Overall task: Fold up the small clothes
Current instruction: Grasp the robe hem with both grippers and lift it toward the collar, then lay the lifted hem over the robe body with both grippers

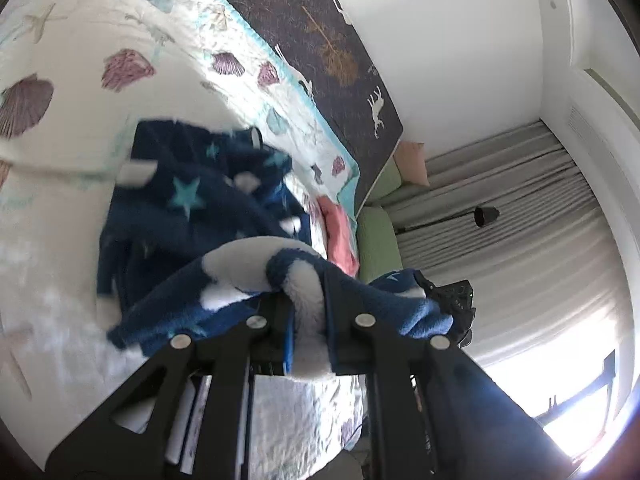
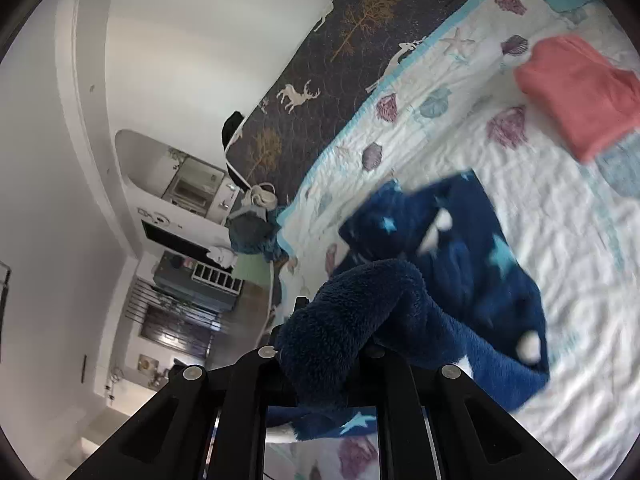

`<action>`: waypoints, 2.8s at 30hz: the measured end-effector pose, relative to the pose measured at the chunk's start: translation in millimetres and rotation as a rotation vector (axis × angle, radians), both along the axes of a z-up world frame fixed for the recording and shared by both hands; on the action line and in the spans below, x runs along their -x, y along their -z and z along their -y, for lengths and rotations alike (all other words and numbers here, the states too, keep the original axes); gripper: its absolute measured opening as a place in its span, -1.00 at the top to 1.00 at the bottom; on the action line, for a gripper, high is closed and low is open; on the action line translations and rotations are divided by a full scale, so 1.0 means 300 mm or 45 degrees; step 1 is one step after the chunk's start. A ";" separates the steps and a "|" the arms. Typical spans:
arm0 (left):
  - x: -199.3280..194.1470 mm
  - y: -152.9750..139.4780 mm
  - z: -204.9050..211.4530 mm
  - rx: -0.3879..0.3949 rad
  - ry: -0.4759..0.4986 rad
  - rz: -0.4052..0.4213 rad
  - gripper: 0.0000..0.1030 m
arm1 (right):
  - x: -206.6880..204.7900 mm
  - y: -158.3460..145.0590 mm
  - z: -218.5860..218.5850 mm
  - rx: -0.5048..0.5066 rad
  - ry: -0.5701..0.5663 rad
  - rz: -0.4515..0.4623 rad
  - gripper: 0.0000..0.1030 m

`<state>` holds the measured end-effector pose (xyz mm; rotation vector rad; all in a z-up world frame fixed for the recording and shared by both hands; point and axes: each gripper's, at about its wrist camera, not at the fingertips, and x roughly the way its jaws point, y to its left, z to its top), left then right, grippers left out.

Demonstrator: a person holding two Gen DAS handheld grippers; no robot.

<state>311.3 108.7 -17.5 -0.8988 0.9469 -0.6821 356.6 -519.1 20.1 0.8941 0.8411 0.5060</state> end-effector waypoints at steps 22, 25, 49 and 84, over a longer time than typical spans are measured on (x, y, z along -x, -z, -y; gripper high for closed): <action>-0.630 0.525 -0.056 0.123 -0.121 -0.426 0.65 | -0.752 0.644 0.108 -0.264 0.124 -0.564 0.70; -0.608 0.431 -0.109 0.060 -0.142 -0.360 -0.15 | -0.701 0.522 0.169 -0.125 0.184 -0.385 0.15; -0.284 0.328 0.506 -0.710 0.322 0.120 -0.56 | -0.811 0.398 -0.635 0.962 -0.420 -0.179 0.15; -0.228 0.308 0.321 -0.520 0.147 0.035 -0.62 | -0.092 0.248 -0.326 1.173 -0.218 0.119 -0.35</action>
